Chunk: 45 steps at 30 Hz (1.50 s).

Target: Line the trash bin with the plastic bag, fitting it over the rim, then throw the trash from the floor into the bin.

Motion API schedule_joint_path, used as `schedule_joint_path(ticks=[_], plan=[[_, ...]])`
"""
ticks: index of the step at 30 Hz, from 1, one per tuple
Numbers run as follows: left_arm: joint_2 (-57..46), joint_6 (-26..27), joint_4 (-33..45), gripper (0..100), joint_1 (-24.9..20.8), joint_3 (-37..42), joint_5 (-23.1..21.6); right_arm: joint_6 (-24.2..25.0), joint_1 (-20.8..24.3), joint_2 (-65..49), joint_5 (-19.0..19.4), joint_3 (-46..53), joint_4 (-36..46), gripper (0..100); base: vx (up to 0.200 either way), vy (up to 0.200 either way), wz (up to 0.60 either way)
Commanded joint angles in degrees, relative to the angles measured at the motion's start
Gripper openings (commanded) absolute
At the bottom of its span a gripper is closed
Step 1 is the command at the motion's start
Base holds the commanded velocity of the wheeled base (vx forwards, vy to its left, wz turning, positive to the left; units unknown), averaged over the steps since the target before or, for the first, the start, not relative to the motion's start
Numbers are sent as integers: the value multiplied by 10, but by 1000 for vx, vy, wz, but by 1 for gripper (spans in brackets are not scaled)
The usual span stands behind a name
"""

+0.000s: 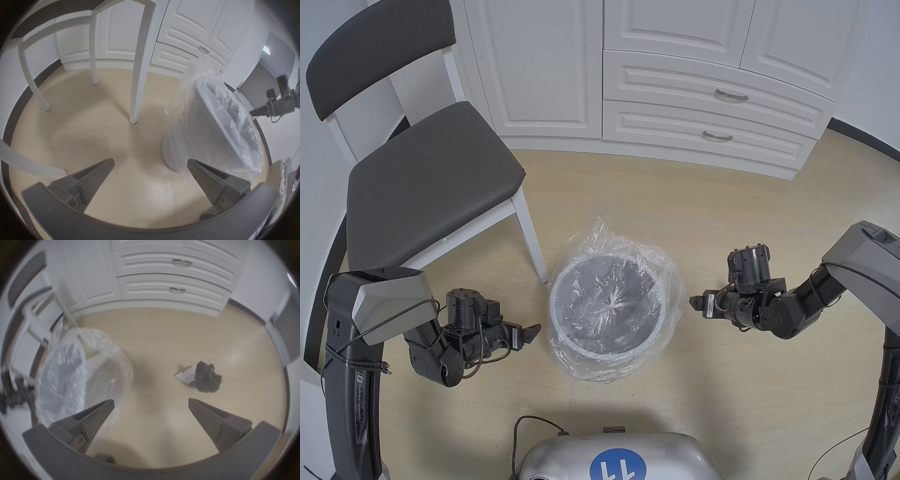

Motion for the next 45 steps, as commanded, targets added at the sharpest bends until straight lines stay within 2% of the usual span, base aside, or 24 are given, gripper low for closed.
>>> schedule_joint_path(ticks=[1,2,4,5,7,8,11,19,32,33,45], plan=[[-28,11,-83,100,1,79,4,187,42,35,27,-143,87,100,0,0,0],[-29,12,-100,100,1,88,4,210,48,41,27,-155,93,100,0,0,0],[-29,12,-102,100,0,88,4,213,49,42,27,-157,94,100,0,0,0],[-28,14,-128,100,-1,98,5,245,56,60,26,-174,87,100,0,0,0],[-28,18,-134,100,-1,102,5,259,57,68,26,-183,86,100,0,0,0],[-31,23,-141,100,2,109,6,288,56,87,25,-199,77,100,0,0,0],[-33,23,-156,100,10,124,6,317,52,112,23,-210,51,100,0,0,0],[-29,24,-184,100,20,135,8,326,32,143,24,-205,-34,100,0,0,0],[-19,24,-184,100,17,134,8,324,28,163,25,-206,-40,100,0,0,0],[-19,24,-184,100,17,134,8,324,28,164,25,-207,-40,0,0,0,0],[-4,24,-185,100,12,132,8,321,27,195,25,-230,-40,0,0,0,0]])
